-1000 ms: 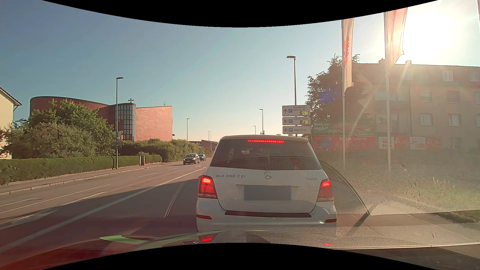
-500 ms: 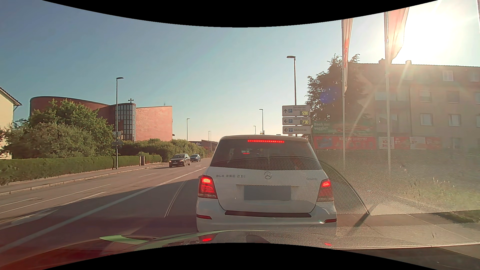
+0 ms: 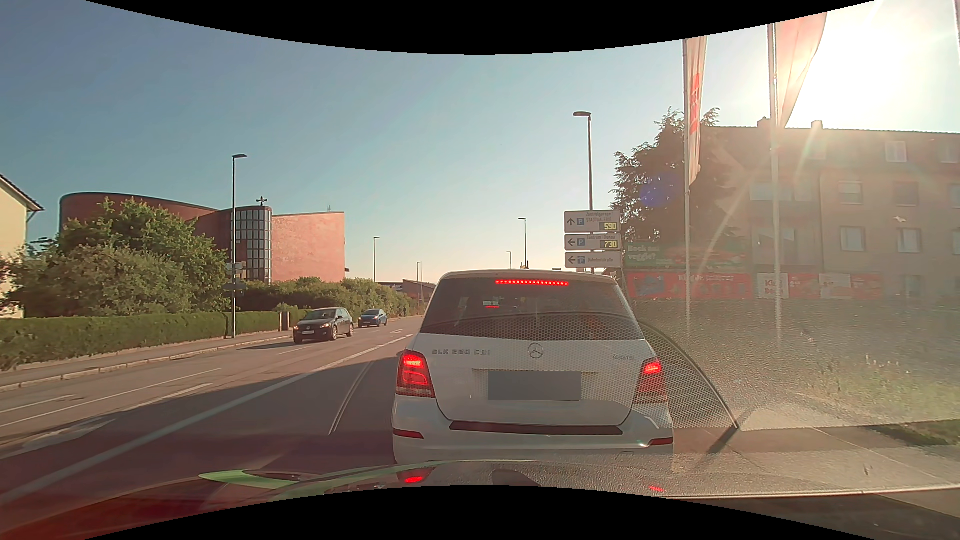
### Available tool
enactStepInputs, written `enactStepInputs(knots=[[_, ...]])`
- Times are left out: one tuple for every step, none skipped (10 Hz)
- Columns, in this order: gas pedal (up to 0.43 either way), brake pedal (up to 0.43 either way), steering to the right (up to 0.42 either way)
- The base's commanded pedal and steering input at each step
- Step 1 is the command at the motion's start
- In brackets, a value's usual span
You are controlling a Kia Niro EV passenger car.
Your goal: Follow the waypoints while adhering to traffic rules and regulations
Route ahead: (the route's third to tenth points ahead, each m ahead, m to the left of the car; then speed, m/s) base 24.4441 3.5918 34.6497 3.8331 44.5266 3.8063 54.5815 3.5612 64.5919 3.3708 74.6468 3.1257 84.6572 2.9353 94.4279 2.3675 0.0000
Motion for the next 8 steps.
enactStepInputs(knots=[[0.000,0.280,-0.003],[0.000,0.280,-0.003],[0.000,0.280,-0.003],[0.000,0.280,-0.004],[0.000,0.280,-0.003],[0.000,0.280,-0.003],[0.000,0.280,-0.003],[0.000,0.280,-0.003]])
